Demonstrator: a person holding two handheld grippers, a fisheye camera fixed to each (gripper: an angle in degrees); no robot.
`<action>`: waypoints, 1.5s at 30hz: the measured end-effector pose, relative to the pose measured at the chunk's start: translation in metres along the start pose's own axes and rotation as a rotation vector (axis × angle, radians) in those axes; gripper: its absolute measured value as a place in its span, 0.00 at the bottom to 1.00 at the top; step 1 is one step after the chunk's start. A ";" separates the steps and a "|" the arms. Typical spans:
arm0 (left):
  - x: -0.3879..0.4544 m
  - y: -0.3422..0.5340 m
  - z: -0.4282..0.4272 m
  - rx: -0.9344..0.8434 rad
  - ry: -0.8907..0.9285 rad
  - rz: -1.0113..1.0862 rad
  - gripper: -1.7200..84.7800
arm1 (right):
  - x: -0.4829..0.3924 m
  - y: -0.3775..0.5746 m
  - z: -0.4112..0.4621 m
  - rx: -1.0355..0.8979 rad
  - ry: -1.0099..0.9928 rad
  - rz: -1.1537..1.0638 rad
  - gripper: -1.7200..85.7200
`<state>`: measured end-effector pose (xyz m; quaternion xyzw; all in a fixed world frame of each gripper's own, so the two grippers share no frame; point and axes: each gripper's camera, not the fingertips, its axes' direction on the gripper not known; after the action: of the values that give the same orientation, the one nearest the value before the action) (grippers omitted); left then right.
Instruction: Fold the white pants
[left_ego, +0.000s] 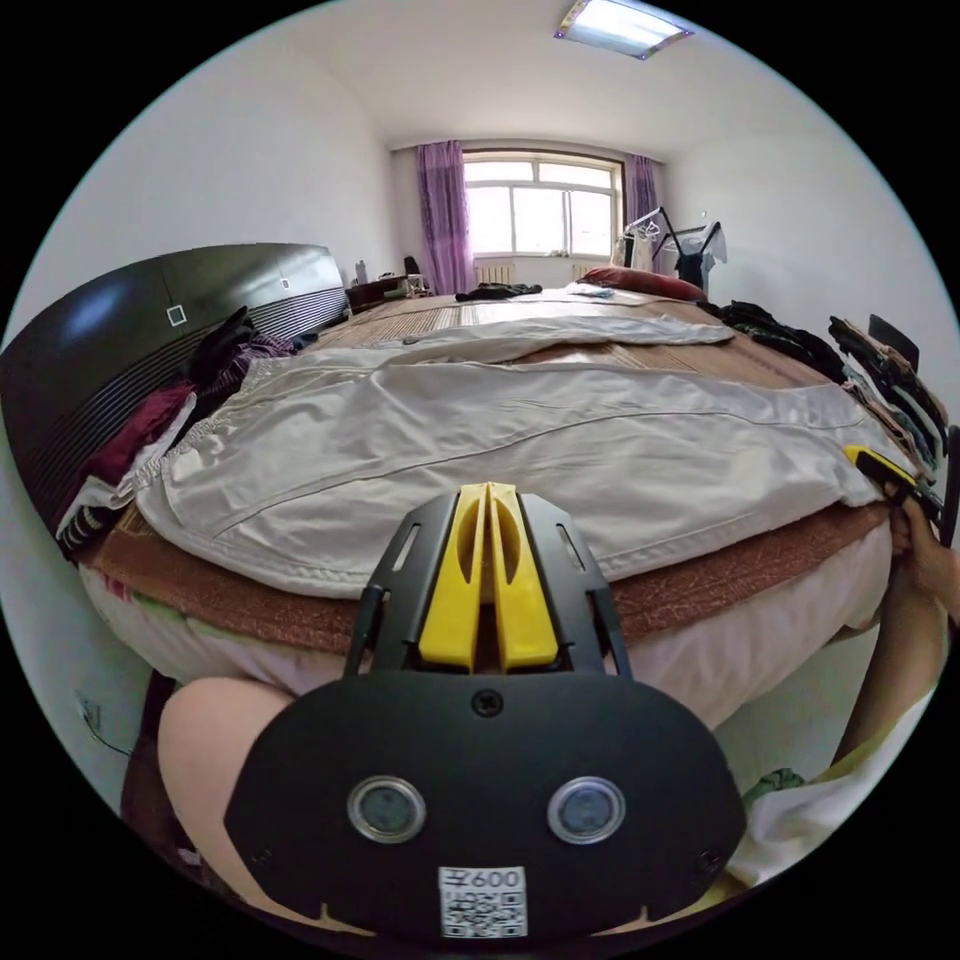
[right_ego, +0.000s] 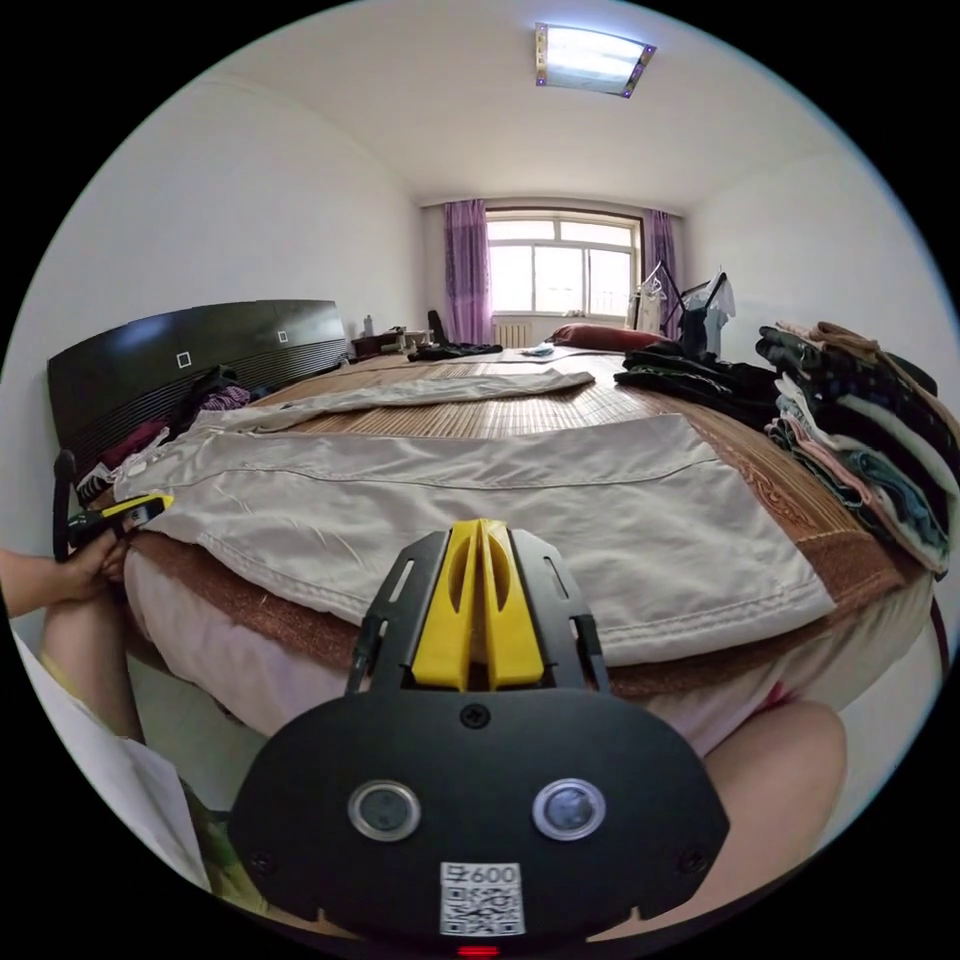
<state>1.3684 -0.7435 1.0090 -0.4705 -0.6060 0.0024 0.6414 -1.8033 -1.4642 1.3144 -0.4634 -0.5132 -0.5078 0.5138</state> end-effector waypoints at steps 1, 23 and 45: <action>0.008 -0.010 -0.004 -0.018 0.003 0.002 0.02 | 0.007 0.000 0.004 -0.019 0.000 0.009 0.01; 0.066 -0.252 -0.153 -0.120 0.061 -0.077 0.04 | 0.118 0.154 0.065 0.072 0.005 0.002 0.01; -0.215 -0.466 -0.334 -0.180 0.472 -0.820 0.10 | 0.077 0.391 0.097 0.109 -0.048 -0.185 0.03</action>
<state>1.3080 -1.3267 1.1842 -0.2342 -0.5772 -0.4101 0.6662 -1.4218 -1.3497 1.4128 -0.3972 -0.5930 -0.5131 0.4767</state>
